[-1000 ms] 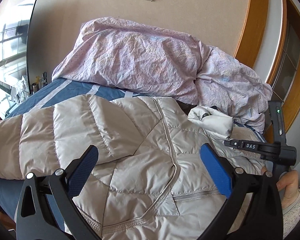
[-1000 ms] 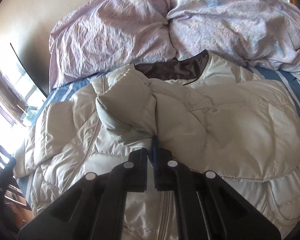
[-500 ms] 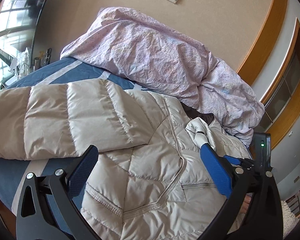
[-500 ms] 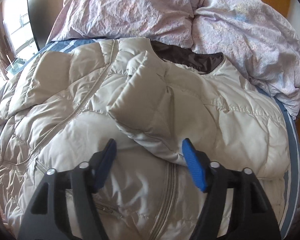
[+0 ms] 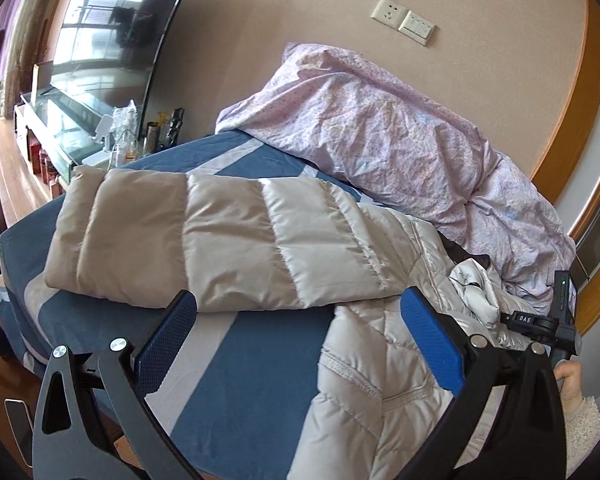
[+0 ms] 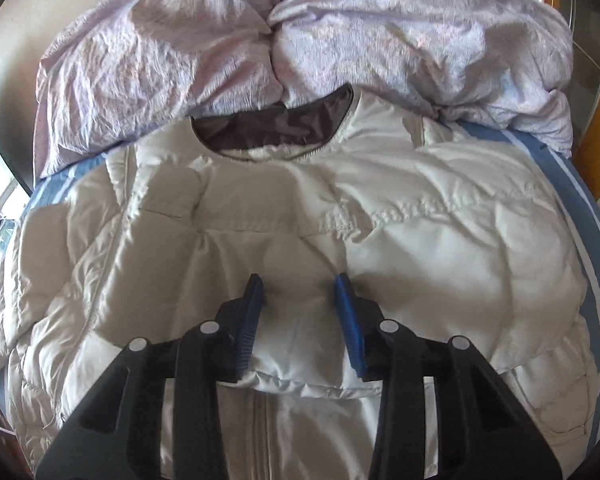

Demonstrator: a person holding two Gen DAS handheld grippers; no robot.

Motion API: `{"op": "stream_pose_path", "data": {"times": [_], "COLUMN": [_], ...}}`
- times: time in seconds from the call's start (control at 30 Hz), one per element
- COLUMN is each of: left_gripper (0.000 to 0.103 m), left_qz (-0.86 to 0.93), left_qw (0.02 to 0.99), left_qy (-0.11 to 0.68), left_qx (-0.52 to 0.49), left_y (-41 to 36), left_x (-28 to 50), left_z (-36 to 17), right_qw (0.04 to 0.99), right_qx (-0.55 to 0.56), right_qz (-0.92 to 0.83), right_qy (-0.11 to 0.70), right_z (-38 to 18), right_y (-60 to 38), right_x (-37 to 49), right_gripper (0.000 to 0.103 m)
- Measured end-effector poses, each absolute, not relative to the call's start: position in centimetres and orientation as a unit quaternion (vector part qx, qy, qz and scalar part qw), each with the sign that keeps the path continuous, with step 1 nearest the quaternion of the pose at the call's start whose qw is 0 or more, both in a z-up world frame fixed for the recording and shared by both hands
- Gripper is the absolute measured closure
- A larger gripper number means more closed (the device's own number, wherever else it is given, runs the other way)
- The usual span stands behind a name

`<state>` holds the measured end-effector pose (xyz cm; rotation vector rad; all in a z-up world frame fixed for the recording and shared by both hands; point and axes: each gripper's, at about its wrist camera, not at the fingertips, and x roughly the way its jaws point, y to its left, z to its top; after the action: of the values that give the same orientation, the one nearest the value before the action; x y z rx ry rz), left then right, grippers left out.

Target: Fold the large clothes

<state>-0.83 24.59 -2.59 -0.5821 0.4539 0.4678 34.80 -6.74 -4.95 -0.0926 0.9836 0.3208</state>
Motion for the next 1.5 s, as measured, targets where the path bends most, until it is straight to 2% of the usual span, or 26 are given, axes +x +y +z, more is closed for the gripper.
{"op": "stream_pose_path", "data": {"times": [0.17, 0.47, 0.67, 0.8, 0.93, 1.13, 1.27, 1.37, 1.5], "left_gripper": [0.001, 0.005, 0.018, 0.029, 0.037, 0.058, 0.057, 0.049, 0.049], "left_qz": [0.250, 0.260, 0.276, 0.299, 0.310, 0.323, 0.315, 0.305, 0.299], "left_qw": [0.880, 0.823, 0.782, 0.766, 0.755, 0.730, 0.702, 0.699, 0.702], "left_qy": [0.229, 0.225, 0.208, 0.196, 0.182, 0.156, 0.126, 0.124, 0.126], "left_qx": [-0.334, -0.451, -0.519, -0.535, -0.549, -0.582, -0.626, -0.635, -0.634], "left_y": [26.7, 29.9, 32.1, 33.2, 34.0, 35.3, 35.7, 35.6, 35.7], "left_x": [-2.2, -3.7, -3.9, -4.0, -4.3, -5.0, -5.7, -5.1, -3.8], "left_z": [-4.1, -6.7, -8.0, -8.6, -8.8, -9.8, -10.3, -10.2, -10.1], "right_qw": [0.867, 0.863, 0.864, 0.864, 0.864, 0.863, 0.863, 0.863, 0.863], "right_qx": [-0.102, -0.091, -0.085, -0.082, -0.079, -0.075, -0.073, -0.072, -0.071], "right_qz": [0.124, 0.135, 0.137, 0.138, 0.136, 0.141, 0.145, 0.146, 0.148], "right_qy": [0.472, 0.478, 0.477, 0.477, 0.478, 0.479, 0.478, 0.478, 0.477], "right_z": [-6.8, -6.8, -6.8, -6.8, -6.8, -6.8, -6.8, -6.8, -6.8], "right_y": [-4.6, -5.2, -5.3, -5.4, -5.4, -5.5, -5.6, -5.6, -5.7], "right_x": [34.8, 35.1, 35.1, 35.1, 35.1, 35.0, 35.0, 35.0, 35.0], "right_gripper": [0.061, 0.061, 0.061, 0.061, 0.061, 0.061, 0.060, 0.060, 0.060]}}
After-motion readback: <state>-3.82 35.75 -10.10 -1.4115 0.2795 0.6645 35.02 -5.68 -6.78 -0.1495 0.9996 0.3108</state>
